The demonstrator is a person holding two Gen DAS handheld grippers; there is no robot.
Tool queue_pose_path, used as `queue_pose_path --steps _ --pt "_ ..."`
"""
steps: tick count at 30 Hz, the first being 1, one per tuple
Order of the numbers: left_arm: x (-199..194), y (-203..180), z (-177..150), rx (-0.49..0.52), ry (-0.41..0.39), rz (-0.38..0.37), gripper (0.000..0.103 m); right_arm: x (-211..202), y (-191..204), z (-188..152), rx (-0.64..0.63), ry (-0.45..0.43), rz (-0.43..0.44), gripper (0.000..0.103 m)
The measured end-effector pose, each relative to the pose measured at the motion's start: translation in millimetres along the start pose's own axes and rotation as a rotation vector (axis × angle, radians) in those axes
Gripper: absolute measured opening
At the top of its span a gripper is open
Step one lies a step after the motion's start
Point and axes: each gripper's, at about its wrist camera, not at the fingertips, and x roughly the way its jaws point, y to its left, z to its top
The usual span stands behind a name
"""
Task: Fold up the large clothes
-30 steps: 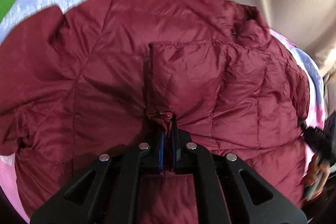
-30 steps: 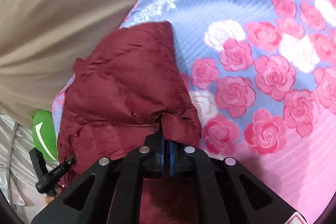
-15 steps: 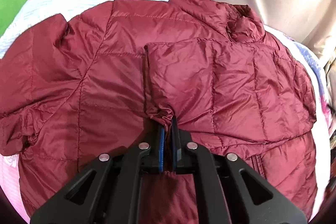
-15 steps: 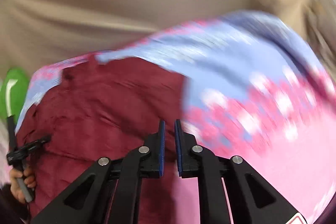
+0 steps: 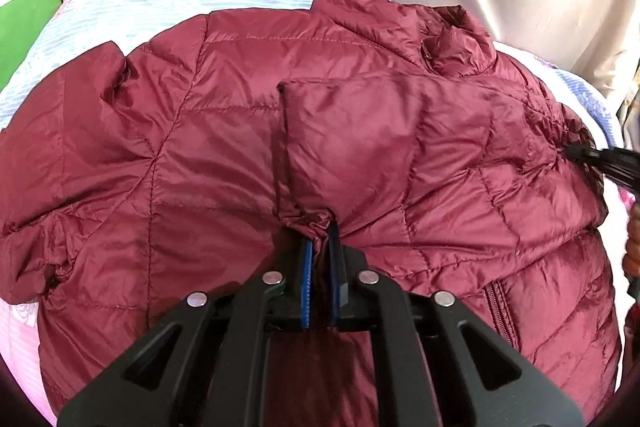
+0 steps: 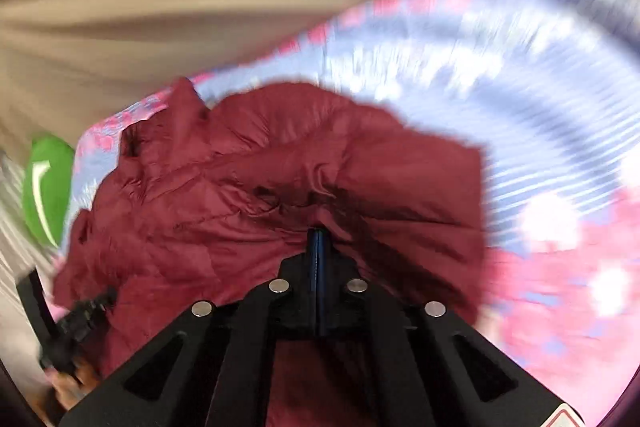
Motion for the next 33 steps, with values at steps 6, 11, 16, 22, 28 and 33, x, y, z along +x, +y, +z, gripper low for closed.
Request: queue_pose_path --steps 6,11,16,22,28,33 --pt "-3.2 0.3 -2.5 0.011 -0.006 0.019 0.007 -17.3 -14.8 -47.3 -0.088 0.089 -0.173 0.003" --pt "-0.1 -6.7 0.5 0.018 -0.004 0.029 0.008 -12.3 -24.5 -49.6 -0.039 0.094 -0.187 0.003" --pt "1.1 -7.3 1.5 0.012 -0.006 0.021 0.008 -6.8 -28.0 -55.5 -0.058 0.1 -0.192 0.001" --pt "-31.1 34.1 -4.4 -0.177 0.002 -0.074 0.047 -27.5 -18.0 -51.3 -0.039 0.064 -0.203 0.006" --pt "-117.7 138.0 -30.1 -0.428 -0.132 -0.011 0.079 -66.6 93.0 -46.0 -0.237 -0.02 -0.051 0.009" --pt "-161.8 252.9 -55.3 -0.653 -0.177 0.167 0.079 -35.3 228.2 -55.0 -0.394 0.052 0.191 0.009"
